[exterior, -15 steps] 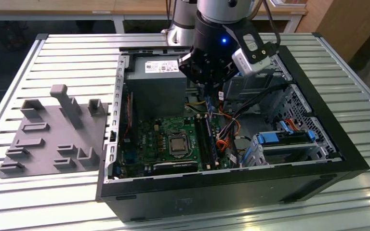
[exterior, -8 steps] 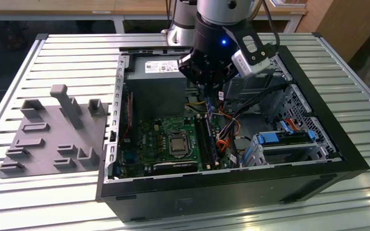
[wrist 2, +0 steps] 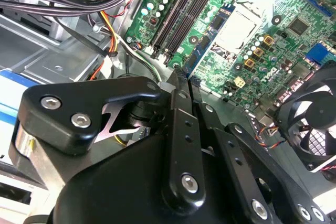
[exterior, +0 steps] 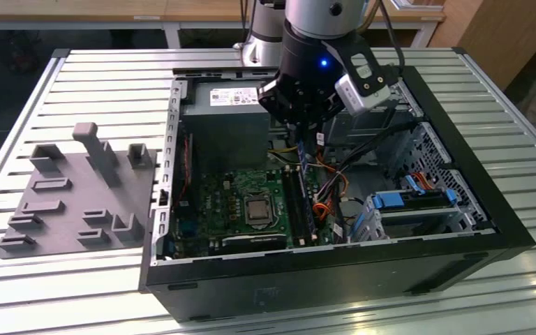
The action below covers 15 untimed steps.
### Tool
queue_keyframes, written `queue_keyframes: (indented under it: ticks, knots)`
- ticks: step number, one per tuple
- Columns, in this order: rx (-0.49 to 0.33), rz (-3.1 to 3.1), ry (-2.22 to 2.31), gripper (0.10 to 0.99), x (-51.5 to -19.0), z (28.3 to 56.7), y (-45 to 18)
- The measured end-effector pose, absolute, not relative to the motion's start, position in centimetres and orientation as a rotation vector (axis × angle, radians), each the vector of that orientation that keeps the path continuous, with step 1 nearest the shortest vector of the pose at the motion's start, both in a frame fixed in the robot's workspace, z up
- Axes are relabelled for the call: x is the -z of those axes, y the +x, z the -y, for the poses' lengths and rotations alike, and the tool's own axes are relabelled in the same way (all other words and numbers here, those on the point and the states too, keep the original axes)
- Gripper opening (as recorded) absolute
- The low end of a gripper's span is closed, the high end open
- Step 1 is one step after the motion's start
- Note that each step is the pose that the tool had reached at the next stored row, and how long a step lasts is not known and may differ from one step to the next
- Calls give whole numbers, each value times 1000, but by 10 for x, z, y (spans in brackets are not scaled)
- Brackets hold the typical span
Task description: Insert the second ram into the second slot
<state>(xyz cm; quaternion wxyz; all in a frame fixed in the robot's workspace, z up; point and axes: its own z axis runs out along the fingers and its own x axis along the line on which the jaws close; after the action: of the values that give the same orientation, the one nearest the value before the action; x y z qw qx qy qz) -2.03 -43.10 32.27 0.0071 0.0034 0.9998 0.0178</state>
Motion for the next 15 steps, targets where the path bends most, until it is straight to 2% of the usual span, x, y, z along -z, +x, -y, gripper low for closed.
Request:
queue_keyframes:
  ticks: [15]
  knots:
    - [-56,-3127,11,137,-319,431,-20]
